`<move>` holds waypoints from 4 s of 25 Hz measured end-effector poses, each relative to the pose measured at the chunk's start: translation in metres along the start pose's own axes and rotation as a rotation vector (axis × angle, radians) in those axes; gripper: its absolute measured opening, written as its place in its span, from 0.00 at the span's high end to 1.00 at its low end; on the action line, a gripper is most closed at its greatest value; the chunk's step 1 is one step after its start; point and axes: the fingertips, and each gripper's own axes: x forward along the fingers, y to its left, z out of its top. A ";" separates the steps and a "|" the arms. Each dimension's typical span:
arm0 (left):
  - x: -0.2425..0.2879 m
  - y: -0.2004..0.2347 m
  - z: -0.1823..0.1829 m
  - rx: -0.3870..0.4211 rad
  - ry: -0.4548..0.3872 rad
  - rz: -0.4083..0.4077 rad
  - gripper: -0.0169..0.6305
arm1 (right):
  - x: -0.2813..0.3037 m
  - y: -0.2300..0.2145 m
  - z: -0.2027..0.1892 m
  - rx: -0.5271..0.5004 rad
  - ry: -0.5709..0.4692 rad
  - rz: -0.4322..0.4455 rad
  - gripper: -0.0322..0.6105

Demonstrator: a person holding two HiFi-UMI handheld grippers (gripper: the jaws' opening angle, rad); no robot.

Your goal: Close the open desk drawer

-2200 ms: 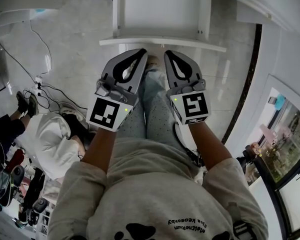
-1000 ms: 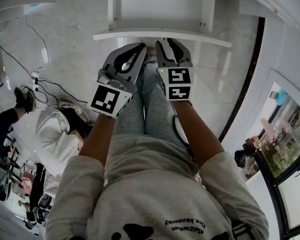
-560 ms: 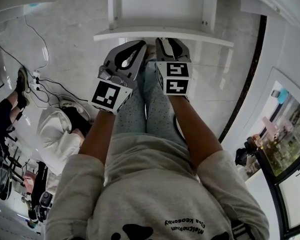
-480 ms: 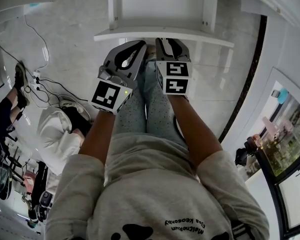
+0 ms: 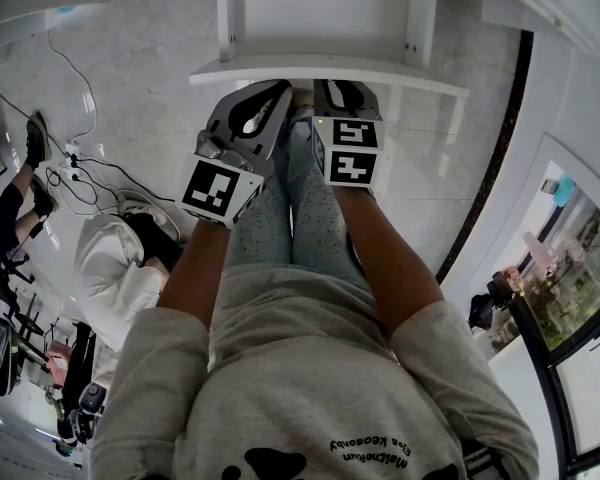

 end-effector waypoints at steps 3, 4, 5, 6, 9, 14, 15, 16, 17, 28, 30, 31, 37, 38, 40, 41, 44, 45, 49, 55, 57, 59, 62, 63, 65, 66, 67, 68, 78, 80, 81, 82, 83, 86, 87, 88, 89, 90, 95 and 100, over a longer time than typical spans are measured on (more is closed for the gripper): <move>0.000 0.003 0.000 0.003 0.005 0.000 0.95 | 0.001 0.000 0.001 0.003 0.004 -0.007 0.79; 0.000 0.004 0.001 0.006 0.006 -0.001 0.95 | 0.001 0.001 0.001 0.003 0.003 -0.009 0.79; 0.000 0.006 0.002 0.006 0.005 -0.002 0.95 | 0.002 0.001 0.002 0.002 0.002 -0.011 0.79; 0.000 0.008 0.003 0.006 0.003 -0.003 0.95 | 0.003 0.002 0.004 0.001 0.001 -0.012 0.79; 0.001 0.014 0.006 0.002 0.001 -0.001 0.95 | 0.006 0.002 0.009 0.002 -0.001 -0.012 0.79; 0.005 0.019 0.009 -0.007 0.006 -0.005 0.95 | 0.009 0.001 0.014 0.012 -0.003 -0.020 0.79; 0.006 0.021 0.010 -0.005 0.007 -0.007 0.95 | 0.010 0.000 0.016 0.013 -0.003 -0.022 0.79; 0.007 0.022 0.011 -0.002 0.009 -0.009 0.95 | 0.011 0.000 0.017 0.014 -0.003 -0.024 0.79; 0.008 0.023 0.012 0.001 0.012 -0.012 0.95 | 0.012 0.000 0.019 0.015 -0.003 -0.024 0.79; 0.017 0.034 0.022 0.013 0.026 -0.054 0.95 | 0.021 -0.004 0.034 0.017 -0.005 -0.046 0.79; 0.018 0.035 0.025 0.019 0.029 -0.062 0.95 | 0.022 -0.005 0.037 0.019 -0.002 -0.047 0.79; 0.019 0.036 0.026 0.022 0.031 -0.065 0.95 | 0.022 -0.005 0.038 0.020 -0.002 -0.045 0.79; 0.026 0.042 0.032 0.020 0.032 -0.062 0.95 | 0.028 -0.009 0.048 0.018 -0.004 -0.033 0.79; 0.028 0.043 0.032 0.020 0.034 -0.061 0.95 | 0.029 -0.010 0.049 0.021 -0.004 -0.032 0.79; 0.029 0.044 0.033 0.020 0.038 -0.058 0.95 | 0.030 -0.010 0.050 0.021 -0.001 -0.030 0.79; 0.030 0.045 0.034 0.019 0.040 -0.056 0.95 | 0.031 -0.010 0.052 0.019 0.000 -0.029 0.79; 0.033 0.048 0.039 0.017 0.043 -0.046 0.95 | 0.033 -0.012 0.059 0.011 0.002 -0.022 0.79; 0.036 0.049 0.041 0.017 0.044 -0.041 0.95 | 0.034 -0.013 0.062 0.006 0.005 -0.018 0.79; 0.047 0.056 0.050 0.011 0.053 -0.014 0.95 | 0.040 -0.020 0.073 -0.017 0.025 -0.006 0.79; 0.066 0.072 0.062 0.005 0.060 0.023 0.95 | 0.053 -0.025 0.097 -0.029 0.031 -0.012 0.79; 0.072 0.078 0.064 0.001 0.060 0.031 0.95 | 0.058 -0.027 0.103 -0.022 0.030 -0.015 0.79; 0.078 0.083 0.068 -0.003 0.057 0.040 0.95 | 0.063 -0.029 0.110 -0.017 0.025 -0.013 0.79; 0.086 0.091 0.073 -0.005 0.050 0.051 0.95 | 0.070 -0.032 0.118 -0.014 0.017 -0.007 0.79; 0.088 0.094 0.074 0.000 0.052 0.054 0.95 | 0.073 -0.033 0.121 -0.013 0.015 -0.006 0.79; 0.093 0.100 0.076 0.009 0.058 0.058 0.95 | 0.078 -0.034 0.126 -0.010 0.013 -0.003 0.79; 0.095 0.102 0.077 0.008 0.057 0.059 0.95 | 0.080 -0.035 0.128 -0.007 0.013 -0.001 0.79; 0.096 0.103 0.078 0.002 0.054 0.060 0.95 | 0.082 -0.037 0.129 -0.004 0.013 0.001 0.79; 0.098 0.105 0.079 -0.005 0.051 0.061 0.95 | 0.084 -0.038 0.129 -0.003 0.013 0.003 0.79; 0.117 0.120 0.093 -0.017 0.030 0.102 0.95 | 0.098 -0.049 0.149 -0.007 -0.005 0.028 0.79; 0.120 0.123 0.094 -0.019 0.031 0.110 0.95 | 0.101 -0.051 0.151 -0.008 -0.001 0.031 0.79; 0.121 0.124 0.095 -0.018 0.032 0.113 0.95 | 0.101 -0.052 0.153 -0.012 0.001 0.033 0.79; 0.122 0.125 0.096 -0.017 0.032 0.116 0.95 | 0.102 -0.052 0.155 -0.016 0.003 0.034 0.79; 0.123 0.127 0.098 -0.017 0.030 0.118 0.95 | 0.103 -0.053 0.157 -0.021 0.002 0.037 0.79; 0.126 0.133 0.102 -0.020 0.025 0.124 0.95 | 0.108 -0.052 0.163 -0.024 0.000 0.042 0.79; 0.126 0.135 0.103 -0.022 0.024 0.126 0.95 | 0.109 -0.052 0.164 -0.024 0.000 0.042 0.79; 0.127 0.137 0.103 -0.025 0.022 0.127 0.95 | 0.111 -0.051 0.166 -0.023 0.000 0.042 0.79; 0.128 0.139 0.104 -0.026 0.021 0.128 0.95 | 0.112 -0.052 0.168 -0.023 0.000 0.041 0.79; 0.130 0.140 0.106 -0.026 0.020 0.129 0.95 | 0.113 -0.052 0.171 -0.024 -0.001 0.042 0.79; 0.138 0.148 0.112 -0.026 0.014 0.129 0.95 | 0.120 -0.056 0.181 -0.022 -0.006 0.040 0.79; 0.144 0.154 0.116 -0.016 0.013 0.123 0.95 | 0.126 -0.058 0.188 -0.022 -0.006 0.040 0.79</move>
